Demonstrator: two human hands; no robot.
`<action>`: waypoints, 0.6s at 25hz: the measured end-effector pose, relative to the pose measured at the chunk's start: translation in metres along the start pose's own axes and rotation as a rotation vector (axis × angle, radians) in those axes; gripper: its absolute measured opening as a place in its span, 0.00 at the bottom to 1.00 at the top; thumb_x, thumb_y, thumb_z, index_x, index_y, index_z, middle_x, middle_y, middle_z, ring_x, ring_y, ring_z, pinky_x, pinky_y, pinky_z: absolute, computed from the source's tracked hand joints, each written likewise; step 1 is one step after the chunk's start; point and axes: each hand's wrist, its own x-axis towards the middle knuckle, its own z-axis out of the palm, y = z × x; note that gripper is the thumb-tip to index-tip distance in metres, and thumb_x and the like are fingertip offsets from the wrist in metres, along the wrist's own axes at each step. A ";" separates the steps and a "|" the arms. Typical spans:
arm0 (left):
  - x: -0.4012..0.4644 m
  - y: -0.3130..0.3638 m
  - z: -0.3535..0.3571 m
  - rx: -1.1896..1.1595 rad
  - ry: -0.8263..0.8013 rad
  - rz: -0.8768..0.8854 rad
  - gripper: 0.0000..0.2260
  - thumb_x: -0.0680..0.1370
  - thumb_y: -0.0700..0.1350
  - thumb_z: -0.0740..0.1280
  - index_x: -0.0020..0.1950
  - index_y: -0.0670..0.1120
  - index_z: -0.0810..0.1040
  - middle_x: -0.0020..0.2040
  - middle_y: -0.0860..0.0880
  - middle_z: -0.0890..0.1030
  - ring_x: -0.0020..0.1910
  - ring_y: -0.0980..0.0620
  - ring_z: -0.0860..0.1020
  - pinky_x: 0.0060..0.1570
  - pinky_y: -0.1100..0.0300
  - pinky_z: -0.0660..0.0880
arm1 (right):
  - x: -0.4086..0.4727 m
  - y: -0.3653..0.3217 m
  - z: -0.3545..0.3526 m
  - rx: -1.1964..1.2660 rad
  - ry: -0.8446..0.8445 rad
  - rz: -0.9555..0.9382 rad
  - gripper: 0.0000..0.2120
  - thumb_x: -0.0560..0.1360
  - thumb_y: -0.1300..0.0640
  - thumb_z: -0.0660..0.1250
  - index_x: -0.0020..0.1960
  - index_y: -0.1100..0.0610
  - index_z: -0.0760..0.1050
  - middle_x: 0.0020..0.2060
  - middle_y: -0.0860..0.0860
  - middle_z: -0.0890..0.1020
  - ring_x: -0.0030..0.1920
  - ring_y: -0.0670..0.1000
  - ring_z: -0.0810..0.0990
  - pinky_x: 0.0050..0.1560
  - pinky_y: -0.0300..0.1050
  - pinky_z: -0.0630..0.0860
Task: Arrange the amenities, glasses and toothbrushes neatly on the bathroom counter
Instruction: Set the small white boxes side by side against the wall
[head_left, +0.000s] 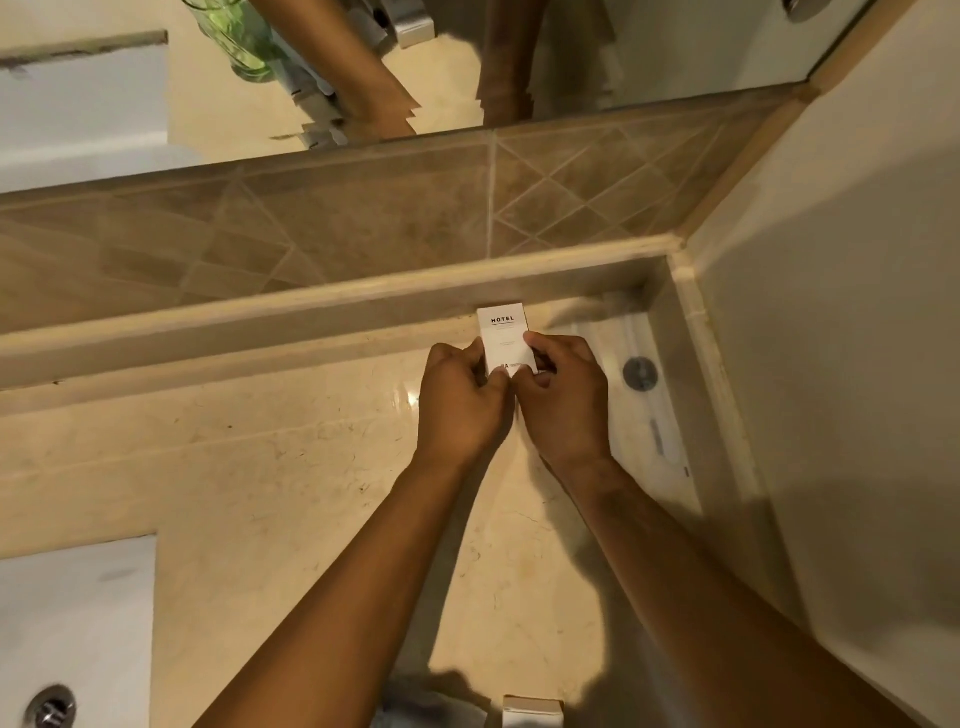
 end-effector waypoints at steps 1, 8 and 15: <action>0.001 0.001 0.000 0.022 -0.022 0.008 0.19 0.79 0.43 0.66 0.69 0.54 0.78 0.51 0.49 0.73 0.43 0.60 0.74 0.42 0.78 0.69 | 0.001 0.001 0.000 -0.013 -0.004 -0.005 0.19 0.77 0.65 0.69 0.68 0.58 0.76 0.65 0.51 0.75 0.63 0.49 0.78 0.49 0.22 0.74; 0.008 -0.004 -0.002 0.124 -0.047 0.062 0.23 0.78 0.40 0.68 0.71 0.54 0.76 0.53 0.48 0.74 0.46 0.56 0.72 0.39 0.81 0.66 | -0.003 0.003 0.003 -0.025 -0.039 -0.013 0.20 0.78 0.64 0.68 0.69 0.57 0.73 0.67 0.50 0.72 0.68 0.53 0.76 0.59 0.45 0.81; 0.010 -0.007 -0.001 0.117 -0.064 0.053 0.22 0.76 0.41 0.68 0.70 0.54 0.77 0.54 0.47 0.76 0.50 0.52 0.76 0.42 0.76 0.66 | -0.001 0.004 0.003 -0.044 -0.021 -0.031 0.20 0.78 0.64 0.69 0.69 0.57 0.73 0.67 0.50 0.73 0.67 0.52 0.76 0.58 0.43 0.81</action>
